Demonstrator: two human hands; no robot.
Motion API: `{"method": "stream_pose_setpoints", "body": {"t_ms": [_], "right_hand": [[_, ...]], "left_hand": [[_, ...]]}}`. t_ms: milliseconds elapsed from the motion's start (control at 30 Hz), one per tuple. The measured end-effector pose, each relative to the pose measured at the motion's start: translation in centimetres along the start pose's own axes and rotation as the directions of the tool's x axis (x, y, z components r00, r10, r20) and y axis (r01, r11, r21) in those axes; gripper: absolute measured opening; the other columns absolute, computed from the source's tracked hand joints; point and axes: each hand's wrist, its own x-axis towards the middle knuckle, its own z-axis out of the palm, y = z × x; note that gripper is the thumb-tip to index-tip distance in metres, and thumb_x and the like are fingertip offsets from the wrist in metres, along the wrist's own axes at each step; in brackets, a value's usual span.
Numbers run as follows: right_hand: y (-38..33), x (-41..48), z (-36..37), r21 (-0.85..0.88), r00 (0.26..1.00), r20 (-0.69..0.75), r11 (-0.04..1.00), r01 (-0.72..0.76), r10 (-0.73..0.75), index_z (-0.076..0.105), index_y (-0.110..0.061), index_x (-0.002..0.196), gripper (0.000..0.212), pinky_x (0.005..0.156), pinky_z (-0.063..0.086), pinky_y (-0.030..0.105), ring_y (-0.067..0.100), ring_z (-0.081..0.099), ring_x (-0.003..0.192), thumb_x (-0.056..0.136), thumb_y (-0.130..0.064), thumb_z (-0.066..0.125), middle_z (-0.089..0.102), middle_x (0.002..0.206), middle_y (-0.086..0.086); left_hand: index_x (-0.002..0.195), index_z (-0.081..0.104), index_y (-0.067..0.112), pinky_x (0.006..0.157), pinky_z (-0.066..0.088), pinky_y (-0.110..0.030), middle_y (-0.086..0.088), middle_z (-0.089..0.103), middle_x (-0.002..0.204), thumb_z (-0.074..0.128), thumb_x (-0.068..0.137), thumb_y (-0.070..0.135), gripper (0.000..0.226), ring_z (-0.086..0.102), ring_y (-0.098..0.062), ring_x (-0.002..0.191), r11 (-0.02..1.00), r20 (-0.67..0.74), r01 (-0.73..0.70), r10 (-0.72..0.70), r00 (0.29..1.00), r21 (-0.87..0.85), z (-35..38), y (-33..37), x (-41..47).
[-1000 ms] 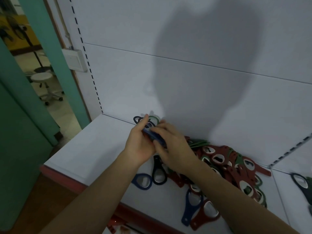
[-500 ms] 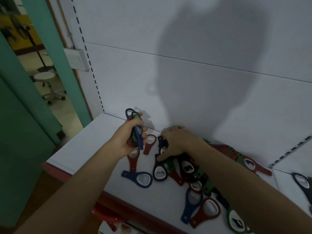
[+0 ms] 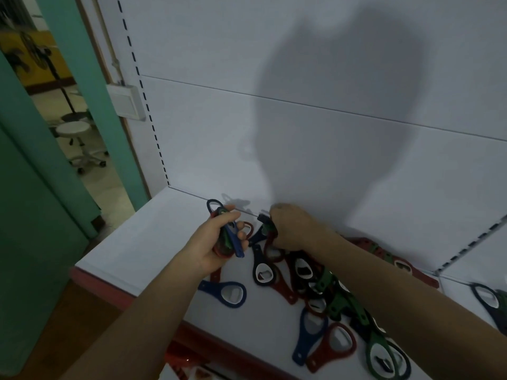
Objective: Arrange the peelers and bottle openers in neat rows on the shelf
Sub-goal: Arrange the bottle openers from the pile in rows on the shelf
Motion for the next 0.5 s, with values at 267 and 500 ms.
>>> {"method": "stream_pose_setpoints", "body": {"t_ms": [267,500], "right_hand": [[2.8,-1.1,-2.8,0.339,0.959,-0.264,0.941,-0.005,0.100,0.059,-0.009,0.094,0.013,0.067,0.045,0.029,0.027,0.063,0.084,0.085,-0.012,0.067,0.062,0.089,0.005],[2.7,-4.5,-5.9,0.929,0.933,-0.258,0.331,0.168,0.252,0.056,-0.009,0.121,0.034,0.066,0.061,0.028,0.017,0.069,0.090,0.091,0.003,0.068,0.062,0.109,0.001]], "left_hand": [[0.117,0.059,0.019,0.052,0.053,-0.032,-0.010,0.066,0.083,0.061,0.096,0.008,0.024,0.060,-0.022,0.061,1.000,-0.007,-0.007,0.007,1.000,-0.014,1.1,-0.4,0.3],[0.103,0.069,0.009,0.060,0.061,-0.032,-0.011,0.078,0.092,0.064,0.098,0.016,0.011,0.076,-0.023,0.071,0.999,-0.019,0.027,-0.028,0.999,-0.021,3.9,-1.4,0.9]]}}
